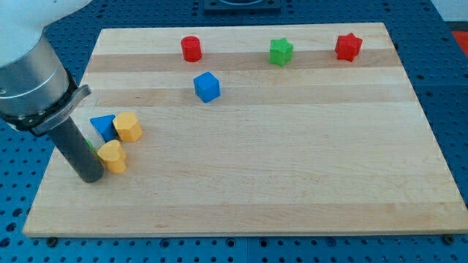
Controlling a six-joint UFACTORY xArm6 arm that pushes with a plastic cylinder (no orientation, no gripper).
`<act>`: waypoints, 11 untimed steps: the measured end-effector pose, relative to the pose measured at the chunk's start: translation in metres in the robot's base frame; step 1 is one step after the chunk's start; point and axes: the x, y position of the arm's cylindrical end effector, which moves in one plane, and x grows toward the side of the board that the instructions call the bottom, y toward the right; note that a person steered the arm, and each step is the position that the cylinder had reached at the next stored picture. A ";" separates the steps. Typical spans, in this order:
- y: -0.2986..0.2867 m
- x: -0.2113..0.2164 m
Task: Place the green circle parallel to the red circle
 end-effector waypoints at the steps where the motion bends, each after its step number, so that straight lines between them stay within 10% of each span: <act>1: 0.000 0.001; 4: -0.012 -0.005; 7: -0.026 -0.105; 9: -0.078 -0.066; 11: -0.045 -0.160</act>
